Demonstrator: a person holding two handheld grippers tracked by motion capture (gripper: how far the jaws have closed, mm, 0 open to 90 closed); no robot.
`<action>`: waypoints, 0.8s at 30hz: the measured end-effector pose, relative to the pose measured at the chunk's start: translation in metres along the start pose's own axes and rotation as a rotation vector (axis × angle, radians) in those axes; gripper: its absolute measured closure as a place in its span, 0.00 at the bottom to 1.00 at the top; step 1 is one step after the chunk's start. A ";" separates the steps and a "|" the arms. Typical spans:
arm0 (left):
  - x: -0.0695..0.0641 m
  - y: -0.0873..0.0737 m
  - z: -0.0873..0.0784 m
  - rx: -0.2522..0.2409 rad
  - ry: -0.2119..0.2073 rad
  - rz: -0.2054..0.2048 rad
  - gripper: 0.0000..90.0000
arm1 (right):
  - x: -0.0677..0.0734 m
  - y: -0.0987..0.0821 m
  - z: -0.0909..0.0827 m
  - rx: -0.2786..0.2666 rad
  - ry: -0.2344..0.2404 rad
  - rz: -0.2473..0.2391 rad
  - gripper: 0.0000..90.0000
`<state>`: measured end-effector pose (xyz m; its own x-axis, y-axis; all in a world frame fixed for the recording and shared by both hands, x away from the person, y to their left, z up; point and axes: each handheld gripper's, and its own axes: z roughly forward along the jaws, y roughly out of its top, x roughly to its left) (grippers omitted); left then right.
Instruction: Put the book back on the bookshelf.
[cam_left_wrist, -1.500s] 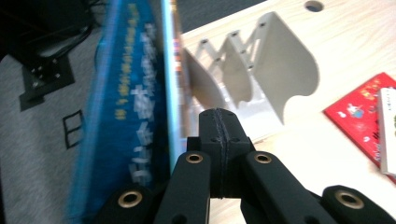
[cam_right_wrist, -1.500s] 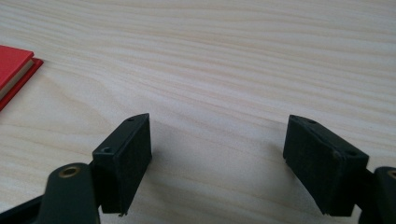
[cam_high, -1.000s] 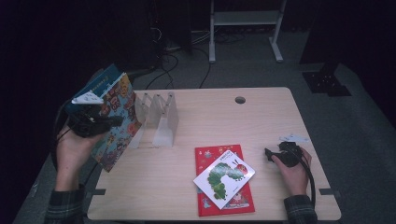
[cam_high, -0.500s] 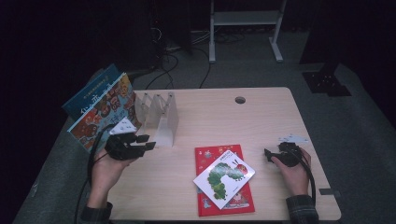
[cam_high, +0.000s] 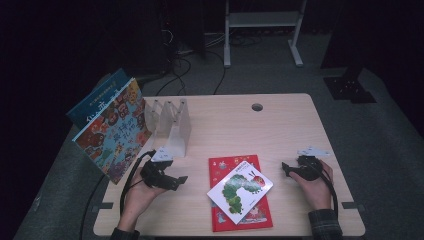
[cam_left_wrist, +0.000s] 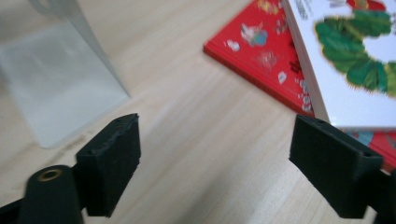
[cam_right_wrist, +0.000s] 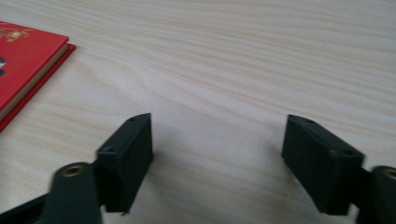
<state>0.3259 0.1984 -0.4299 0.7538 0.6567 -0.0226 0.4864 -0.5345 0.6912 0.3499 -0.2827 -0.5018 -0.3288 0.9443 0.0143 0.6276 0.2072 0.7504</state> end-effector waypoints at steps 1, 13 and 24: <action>-0.001 -0.004 0.006 0.003 0.002 0.002 0.15 | 0.000 0.000 0.000 0.000 0.000 0.000 0.35; 0.009 -0.035 0.040 0.082 -0.016 -0.007 0.00 | 0.022 -0.012 -0.037 -0.005 0.165 -0.066 0.86; 0.010 -0.051 0.048 -0.032 0.017 0.042 0.00 | 0.054 -0.026 -0.068 -0.011 0.382 -0.125 1.00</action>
<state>0.3294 0.2066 -0.5004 0.7653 0.6434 0.0187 0.4401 -0.5443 0.7142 0.2678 -0.2544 -0.4762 -0.6420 0.7486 0.1657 0.5591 0.3093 0.7692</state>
